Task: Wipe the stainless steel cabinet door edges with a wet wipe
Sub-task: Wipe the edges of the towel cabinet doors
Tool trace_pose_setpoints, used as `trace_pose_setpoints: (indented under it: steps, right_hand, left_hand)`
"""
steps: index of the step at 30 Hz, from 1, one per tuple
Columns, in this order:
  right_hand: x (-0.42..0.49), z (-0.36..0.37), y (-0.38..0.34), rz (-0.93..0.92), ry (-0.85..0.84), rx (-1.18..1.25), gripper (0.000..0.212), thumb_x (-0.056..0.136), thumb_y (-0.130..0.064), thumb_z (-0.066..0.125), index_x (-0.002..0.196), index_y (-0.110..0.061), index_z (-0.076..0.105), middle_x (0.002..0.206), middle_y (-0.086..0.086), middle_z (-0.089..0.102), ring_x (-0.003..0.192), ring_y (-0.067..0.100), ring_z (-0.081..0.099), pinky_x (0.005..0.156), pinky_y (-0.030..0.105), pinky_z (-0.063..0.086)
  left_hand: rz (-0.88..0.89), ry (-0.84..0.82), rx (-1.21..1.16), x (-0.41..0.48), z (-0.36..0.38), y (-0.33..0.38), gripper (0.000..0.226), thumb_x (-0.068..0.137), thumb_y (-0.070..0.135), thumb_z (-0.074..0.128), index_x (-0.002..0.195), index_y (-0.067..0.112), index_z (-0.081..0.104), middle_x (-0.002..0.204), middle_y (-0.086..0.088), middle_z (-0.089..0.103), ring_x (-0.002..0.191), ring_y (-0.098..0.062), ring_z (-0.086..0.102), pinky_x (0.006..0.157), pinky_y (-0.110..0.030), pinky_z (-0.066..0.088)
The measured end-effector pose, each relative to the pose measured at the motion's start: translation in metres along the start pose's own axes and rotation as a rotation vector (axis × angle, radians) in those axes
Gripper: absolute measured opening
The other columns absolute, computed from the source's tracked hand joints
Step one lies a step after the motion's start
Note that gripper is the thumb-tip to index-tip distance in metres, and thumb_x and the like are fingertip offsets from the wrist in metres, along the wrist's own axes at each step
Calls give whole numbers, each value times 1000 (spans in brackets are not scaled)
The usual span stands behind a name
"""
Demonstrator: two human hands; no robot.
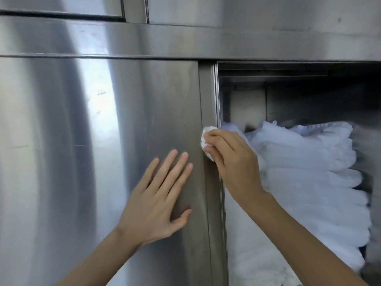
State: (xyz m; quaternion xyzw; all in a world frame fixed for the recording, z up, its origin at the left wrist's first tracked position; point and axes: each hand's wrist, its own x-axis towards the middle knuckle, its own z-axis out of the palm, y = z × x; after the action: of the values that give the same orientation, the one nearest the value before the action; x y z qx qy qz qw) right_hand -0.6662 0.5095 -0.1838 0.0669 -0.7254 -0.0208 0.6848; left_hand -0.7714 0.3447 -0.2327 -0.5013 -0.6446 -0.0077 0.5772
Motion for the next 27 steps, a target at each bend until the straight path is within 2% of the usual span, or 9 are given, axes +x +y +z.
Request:
trace_pose_setpoints:
  steps: [2,4,8,12,15,19,22,25,27]
  right_hand:
    - [-33,-1,-6,13,-75,22,28,79,1,71,106,6,67,105,16,67,97,27,65,88,26,48]
    - [-44,-2,-6,14,-93,37,28,80,6,68,108,5,66,107,15,67,98,26,65,88,30,51]
    - [-31,2,-1,6,28,7,11,80,5,67,88,1,72,91,10,71,79,26,67,65,36,54]
    - [-67,10,-10,63,85,28,9,82,3,64,81,-2,72,88,6,70,76,24,66,60,36,52]
    - [-129,6,-21,86,20,-12,11,82,-2,63,80,-6,73,88,3,70,74,21,66,51,32,51]
    - [-177,-4,-42,111,-107,-68,19,69,8,77,79,-7,73,84,3,70,70,19,66,39,27,46]
    - [-160,2,-47,150,-40,-79,15,75,2,74,86,-6,73,92,4,71,81,20,67,50,31,52]
    - [-166,13,-58,253,7,-34,21,83,-3,68,104,-3,70,111,7,68,104,21,64,82,28,51]
    - [-198,14,-73,307,-35,-32,31,83,-1,68,114,-1,66,121,9,63,113,20,60,94,28,48]
  left_hand:
    - [2,8,14,-3,1,-1,87,81,51,55,150,4,29,160,-12,18,148,-31,16,120,-47,12]
    - [1,0,14,-3,0,-1,88,81,53,54,150,3,30,160,-13,19,148,-31,15,120,-48,12]
    - [3,9,14,-4,1,0,87,82,54,51,149,3,31,159,-14,21,149,-31,14,120,-50,13]
    - [3,42,18,-9,5,1,86,83,54,50,149,3,32,160,-10,21,149,-28,15,119,-52,15]
    - [57,-37,-12,-47,11,24,88,82,56,51,149,3,31,160,-9,21,149,-29,15,119,-54,14]
    - [117,-147,-7,-110,20,57,94,78,58,59,150,5,29,160,-10,22,148,-34,15,119,-52,12]
    - [121,-158,24,-123,27,62,96,78,59,59,150,4,27,160,-11,20,148,-35,14,119,-53,12]
    - [115,-128,22,-123,31,61,94,80,58,56,151,3,27,160,-11,19,148,-35,14,119,-54,13]
    - [115,-103,15,-124,33,60,93,80,57,56,151,3,27,160,-11,19,148,-35,13,119,-54,13]
